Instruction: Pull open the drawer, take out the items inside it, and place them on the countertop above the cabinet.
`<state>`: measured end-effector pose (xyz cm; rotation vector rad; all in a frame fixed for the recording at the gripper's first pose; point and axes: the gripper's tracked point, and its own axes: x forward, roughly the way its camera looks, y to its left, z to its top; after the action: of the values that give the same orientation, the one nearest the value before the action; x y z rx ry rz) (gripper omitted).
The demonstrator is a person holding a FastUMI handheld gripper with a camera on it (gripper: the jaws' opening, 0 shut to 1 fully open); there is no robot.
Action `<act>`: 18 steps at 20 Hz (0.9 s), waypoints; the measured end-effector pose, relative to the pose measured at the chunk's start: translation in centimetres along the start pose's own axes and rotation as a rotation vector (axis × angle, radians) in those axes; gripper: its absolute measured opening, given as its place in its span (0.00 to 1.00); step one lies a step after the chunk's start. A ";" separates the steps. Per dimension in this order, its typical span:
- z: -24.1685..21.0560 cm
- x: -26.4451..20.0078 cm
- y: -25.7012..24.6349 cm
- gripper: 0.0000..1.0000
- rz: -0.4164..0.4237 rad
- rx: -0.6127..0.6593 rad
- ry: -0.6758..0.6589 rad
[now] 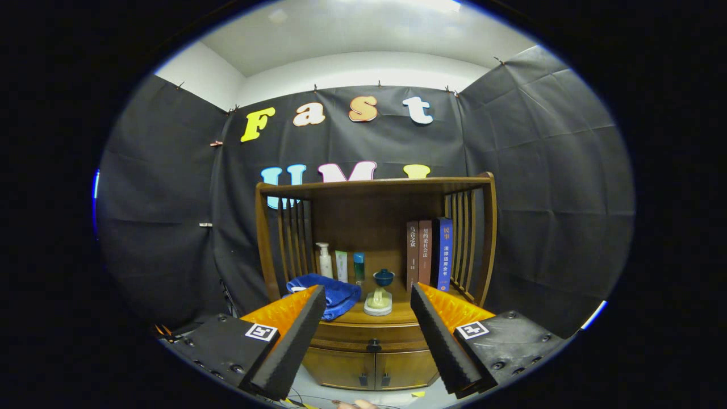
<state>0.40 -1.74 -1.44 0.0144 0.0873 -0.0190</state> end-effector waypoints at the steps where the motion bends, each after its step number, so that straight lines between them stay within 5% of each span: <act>1: 0.2 -0.3 -0.3 0.98 -0.007 0.000 -0.006; 18: 1.4 -1.9 -0.2 0.98 0.003 0.021 -0.030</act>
<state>-1.37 -1.96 0.16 0.0352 0.0570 -0.0169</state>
